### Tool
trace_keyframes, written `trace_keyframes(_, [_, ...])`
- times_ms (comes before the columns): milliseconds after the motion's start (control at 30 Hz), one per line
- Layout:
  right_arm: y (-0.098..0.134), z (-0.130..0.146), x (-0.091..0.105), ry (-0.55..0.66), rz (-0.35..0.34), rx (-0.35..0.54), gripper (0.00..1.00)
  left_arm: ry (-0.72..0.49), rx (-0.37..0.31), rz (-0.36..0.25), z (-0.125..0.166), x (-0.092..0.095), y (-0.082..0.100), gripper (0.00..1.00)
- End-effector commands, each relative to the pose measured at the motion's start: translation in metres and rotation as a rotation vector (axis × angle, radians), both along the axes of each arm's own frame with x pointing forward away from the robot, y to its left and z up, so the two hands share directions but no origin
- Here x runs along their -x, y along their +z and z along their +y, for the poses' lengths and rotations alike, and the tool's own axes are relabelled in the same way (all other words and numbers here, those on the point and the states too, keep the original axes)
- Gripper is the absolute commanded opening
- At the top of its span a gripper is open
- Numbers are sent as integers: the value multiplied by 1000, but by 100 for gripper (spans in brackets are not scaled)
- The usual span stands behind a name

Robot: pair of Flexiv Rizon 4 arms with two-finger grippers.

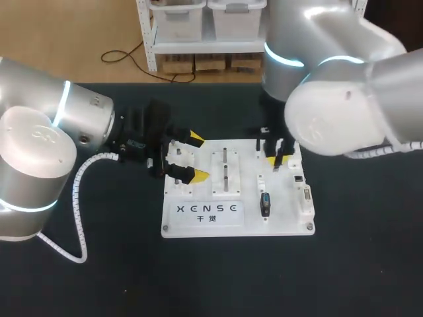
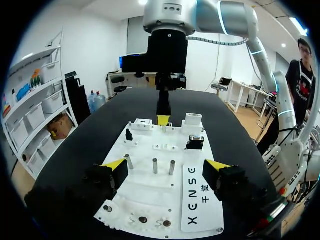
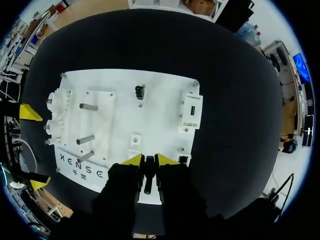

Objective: Insert the Ethernet cable into its matching sockets.

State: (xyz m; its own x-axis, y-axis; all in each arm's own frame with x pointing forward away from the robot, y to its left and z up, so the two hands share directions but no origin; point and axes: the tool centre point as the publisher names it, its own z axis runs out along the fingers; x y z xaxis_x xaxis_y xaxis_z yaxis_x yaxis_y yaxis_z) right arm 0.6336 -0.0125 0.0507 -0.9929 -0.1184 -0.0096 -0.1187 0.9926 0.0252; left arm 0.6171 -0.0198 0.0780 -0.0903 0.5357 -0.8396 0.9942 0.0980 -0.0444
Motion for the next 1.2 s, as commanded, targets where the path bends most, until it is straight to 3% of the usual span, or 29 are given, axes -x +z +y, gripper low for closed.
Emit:
trace_keyframes(33, [1,-18,4,-12,-14,0,0,-1,0,0,0,-1,-1,100])
trace_keyframes(233, [-7,-34,3,-27,-8,13,0,-1,0,0,0,-1,-1,100])
trace_keyframes(1200, [-23,-45,5,-45,20,0,0,-1,0,0,0,-1,-1,100])
